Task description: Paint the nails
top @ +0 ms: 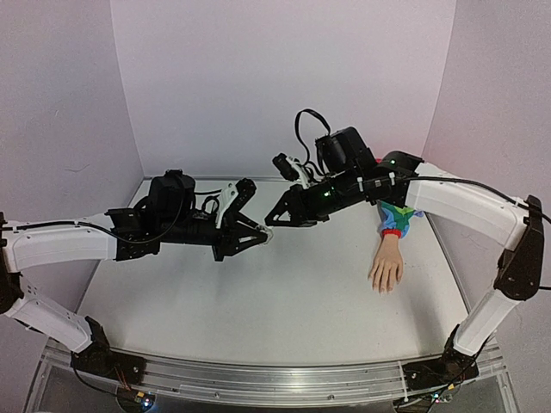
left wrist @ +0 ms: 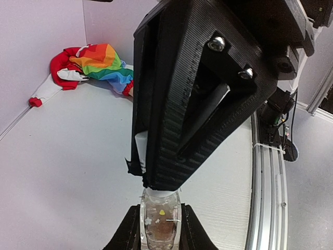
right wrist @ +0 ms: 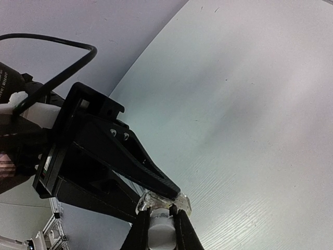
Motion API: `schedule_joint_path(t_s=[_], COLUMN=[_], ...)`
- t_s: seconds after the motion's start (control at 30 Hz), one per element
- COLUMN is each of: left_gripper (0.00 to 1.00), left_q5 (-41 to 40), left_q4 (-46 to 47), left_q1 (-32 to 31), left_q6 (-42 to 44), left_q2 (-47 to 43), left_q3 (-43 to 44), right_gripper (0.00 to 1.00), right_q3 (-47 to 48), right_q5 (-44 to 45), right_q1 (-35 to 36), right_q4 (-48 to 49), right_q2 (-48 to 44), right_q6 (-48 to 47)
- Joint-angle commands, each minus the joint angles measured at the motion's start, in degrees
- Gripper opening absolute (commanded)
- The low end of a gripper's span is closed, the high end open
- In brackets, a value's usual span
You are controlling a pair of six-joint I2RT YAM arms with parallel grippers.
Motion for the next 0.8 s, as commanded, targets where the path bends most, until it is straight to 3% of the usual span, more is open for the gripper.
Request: schedule_joint_path(t_s=[0.0,0.77], left_gripper=[0.0,0.0], left_q5=[-0.2,-0.5], left_q4=[1.5,0.9], left_q1=[-0.2,-0.2], left_q6=[0.2,0.6], left_q2=[-1.4,-0.3], left_q3=[2.0,2.3], right_gripper=[0.0,0.0], right_q3=[-1.1,-3.5], right_q5=[4.2,5.7], right_q1=[0.2,-0.1], right_q4=[1.0,1.6], right_q2=[-3.9,-7.0], right_q6=[-2.0,-2.5])
